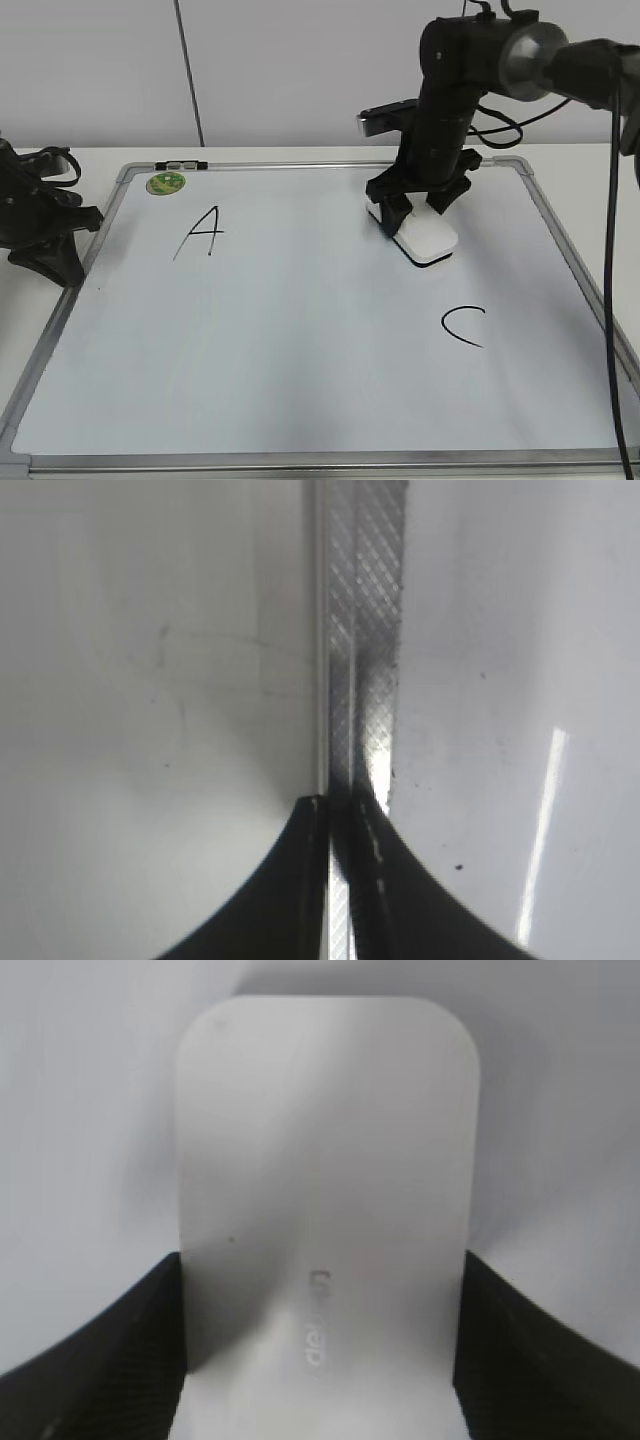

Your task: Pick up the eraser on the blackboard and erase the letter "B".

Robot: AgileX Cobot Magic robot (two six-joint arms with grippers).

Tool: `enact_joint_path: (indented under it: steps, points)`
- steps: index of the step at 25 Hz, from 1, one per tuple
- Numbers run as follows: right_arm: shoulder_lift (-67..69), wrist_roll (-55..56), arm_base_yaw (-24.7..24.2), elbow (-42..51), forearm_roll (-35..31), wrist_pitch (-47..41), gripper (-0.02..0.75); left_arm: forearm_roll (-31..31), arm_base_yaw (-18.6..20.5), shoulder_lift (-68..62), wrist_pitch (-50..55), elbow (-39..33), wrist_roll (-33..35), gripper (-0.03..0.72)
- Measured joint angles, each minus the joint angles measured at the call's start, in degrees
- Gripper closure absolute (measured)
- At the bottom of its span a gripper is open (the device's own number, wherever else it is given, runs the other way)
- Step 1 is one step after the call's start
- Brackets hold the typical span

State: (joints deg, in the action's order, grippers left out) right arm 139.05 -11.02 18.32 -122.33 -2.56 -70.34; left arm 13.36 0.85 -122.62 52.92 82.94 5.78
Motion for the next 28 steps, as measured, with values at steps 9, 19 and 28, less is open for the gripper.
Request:
enact_joint_path:
  steps: [9, 19, 28]
  points:
    - [-2.5, -0.1, 7.6, 0.3, -1.9, -0.1, 0.183, 0.0, 0.0, 0.0, 0.0, 0.0, 0.0, 0.678]
    - [-13.4, -0.5, 8.6, 1.7, 2.2, -0.2, 0.183, 0.0, 0.0, 0.0, -0.1, 0.0, 0.0, 0.678]
    - [-29.3, 2.9, 4.2, 20.2, 5.4, -0.2, 0.185, 0.0, 0.0, 0.0, -0.2, 0.0, 0.0, 0.678]
